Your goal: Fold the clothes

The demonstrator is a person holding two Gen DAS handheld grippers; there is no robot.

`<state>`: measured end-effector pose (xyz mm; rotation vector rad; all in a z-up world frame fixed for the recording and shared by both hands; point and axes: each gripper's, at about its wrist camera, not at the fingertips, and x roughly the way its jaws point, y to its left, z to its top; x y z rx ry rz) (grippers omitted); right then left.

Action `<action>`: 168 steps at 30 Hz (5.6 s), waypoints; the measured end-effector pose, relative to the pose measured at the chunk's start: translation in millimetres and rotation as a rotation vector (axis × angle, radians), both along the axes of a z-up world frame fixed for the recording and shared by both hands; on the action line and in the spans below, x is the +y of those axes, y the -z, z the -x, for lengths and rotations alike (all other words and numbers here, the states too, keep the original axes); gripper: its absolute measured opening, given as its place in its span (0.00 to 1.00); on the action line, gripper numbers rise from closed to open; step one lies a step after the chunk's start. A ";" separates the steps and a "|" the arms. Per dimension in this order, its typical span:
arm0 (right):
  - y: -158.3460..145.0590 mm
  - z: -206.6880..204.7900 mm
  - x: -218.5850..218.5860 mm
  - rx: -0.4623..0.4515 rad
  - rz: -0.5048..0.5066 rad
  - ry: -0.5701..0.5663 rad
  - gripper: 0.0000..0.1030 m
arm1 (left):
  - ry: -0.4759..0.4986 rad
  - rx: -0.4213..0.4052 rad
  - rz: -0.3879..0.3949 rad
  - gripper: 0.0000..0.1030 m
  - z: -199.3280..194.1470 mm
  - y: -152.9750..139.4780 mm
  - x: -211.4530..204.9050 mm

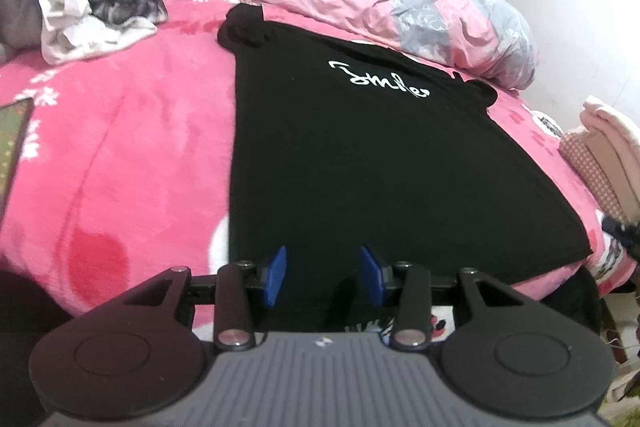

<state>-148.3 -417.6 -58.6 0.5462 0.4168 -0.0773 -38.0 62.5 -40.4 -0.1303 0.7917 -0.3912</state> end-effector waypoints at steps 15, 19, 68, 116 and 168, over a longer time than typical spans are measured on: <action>-6.1 -42.7 240.8 -0.124 0.697 -1.102 0.11 | -0.097 -0.045 -0.006 0.65 27.9 -6.2 34.2; -4.8 -39.9 264.9 -0.153 0.811 -1.171 0.12 | -0.072 -0.059 -0.014 0.74 32.8 -6.4 32.9; -15.2 -102.0 266.7 0.060 0.327 -1.233 0.06 | 0.104 -0.216 -0.311 0.69 42.7 13.5 -18.5; -28.6 -102.2 325.1 -0.079 0.484 -1.189 0.01 | 0.121 -0.223 -0.345 0.42 28.5 23.5 -5.5; -1.2 -83.0 335.1 -0.133 0.661 -1.173 0.10 | 0.030 -0.168 -0.279 0.44 6.8 23.2 5.0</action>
